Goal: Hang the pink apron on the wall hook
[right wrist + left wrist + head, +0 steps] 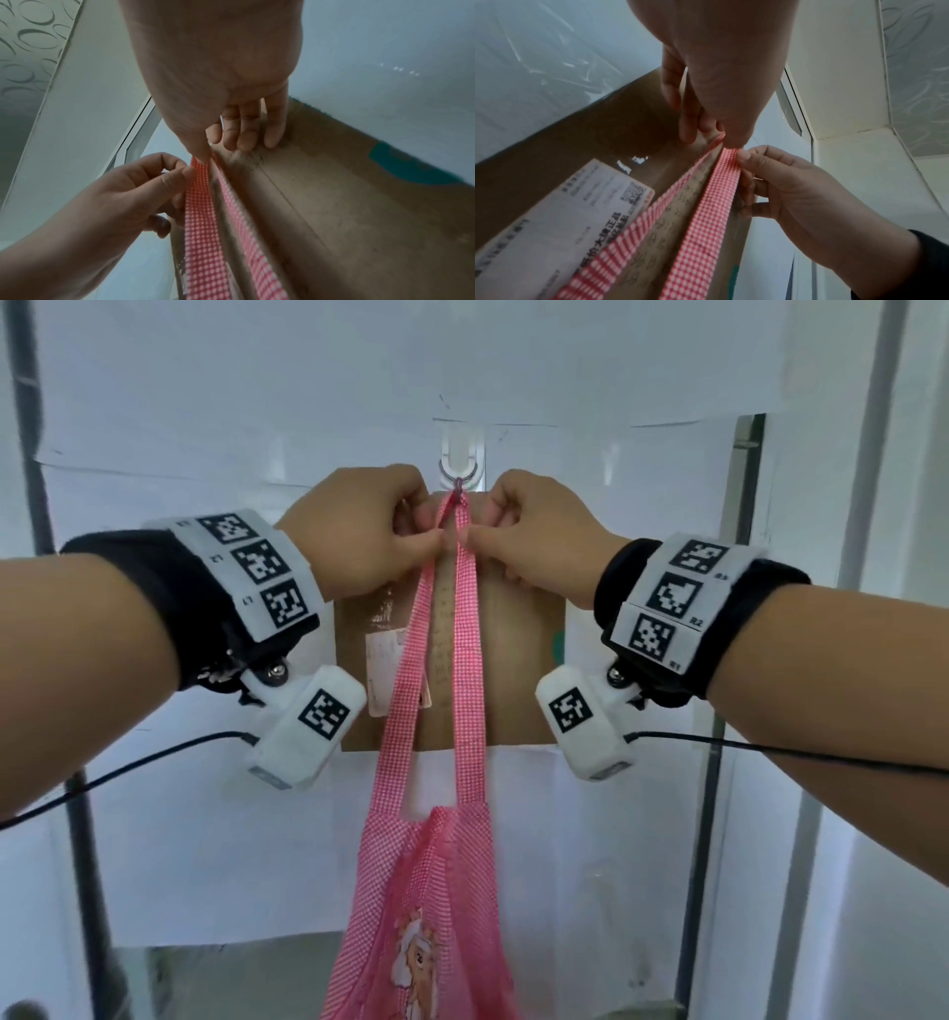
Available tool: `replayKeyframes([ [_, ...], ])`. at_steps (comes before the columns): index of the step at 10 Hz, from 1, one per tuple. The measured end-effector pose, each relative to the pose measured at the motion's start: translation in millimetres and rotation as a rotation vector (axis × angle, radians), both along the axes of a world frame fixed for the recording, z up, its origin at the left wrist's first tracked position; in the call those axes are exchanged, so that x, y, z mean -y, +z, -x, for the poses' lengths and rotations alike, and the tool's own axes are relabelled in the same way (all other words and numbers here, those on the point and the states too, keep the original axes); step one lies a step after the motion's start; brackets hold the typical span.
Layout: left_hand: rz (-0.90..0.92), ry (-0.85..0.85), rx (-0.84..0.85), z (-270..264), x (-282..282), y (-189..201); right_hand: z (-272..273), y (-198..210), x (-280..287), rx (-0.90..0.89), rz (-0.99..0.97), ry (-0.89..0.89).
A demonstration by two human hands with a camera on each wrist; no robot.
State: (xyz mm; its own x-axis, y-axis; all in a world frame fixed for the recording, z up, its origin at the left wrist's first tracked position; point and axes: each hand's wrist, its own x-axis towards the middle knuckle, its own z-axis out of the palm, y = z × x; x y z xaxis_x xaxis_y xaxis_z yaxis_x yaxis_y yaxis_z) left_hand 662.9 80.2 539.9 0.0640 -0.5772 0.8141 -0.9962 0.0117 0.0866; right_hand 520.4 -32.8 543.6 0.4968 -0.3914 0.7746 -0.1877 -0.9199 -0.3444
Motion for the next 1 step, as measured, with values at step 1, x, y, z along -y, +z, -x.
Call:
replayKeyframes([
  [1, 0.016, 0.003, 0.015, 7.3, -2.2, -0.2, 1.9, -2.1, -3.3, 0.017, 0.008, 0.004],
])
